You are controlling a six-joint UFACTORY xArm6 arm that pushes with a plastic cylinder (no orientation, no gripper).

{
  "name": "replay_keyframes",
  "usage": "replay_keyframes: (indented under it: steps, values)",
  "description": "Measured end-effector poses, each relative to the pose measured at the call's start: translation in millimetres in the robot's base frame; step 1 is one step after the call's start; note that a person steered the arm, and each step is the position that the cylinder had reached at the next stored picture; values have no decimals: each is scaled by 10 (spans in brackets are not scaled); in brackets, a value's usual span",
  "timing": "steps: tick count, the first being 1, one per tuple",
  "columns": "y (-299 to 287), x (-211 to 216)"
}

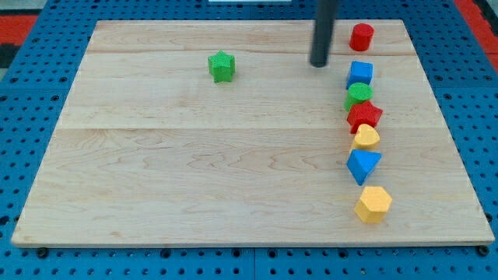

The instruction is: Push the green circle to the right of the green star

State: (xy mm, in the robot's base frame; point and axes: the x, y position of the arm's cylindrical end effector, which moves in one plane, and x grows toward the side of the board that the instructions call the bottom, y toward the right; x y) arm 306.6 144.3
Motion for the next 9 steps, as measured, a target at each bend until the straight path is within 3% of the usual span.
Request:
replay_keyframes:
  steps: [1, 2, 3, 4, 6, 8, 9]
  values:
    - [670, -133]
    - [1018, 159]
    - [828, 815]
    - [217, 963]
    - [-629, 914]
    - [-466, 671]
    - [-1016, 652]
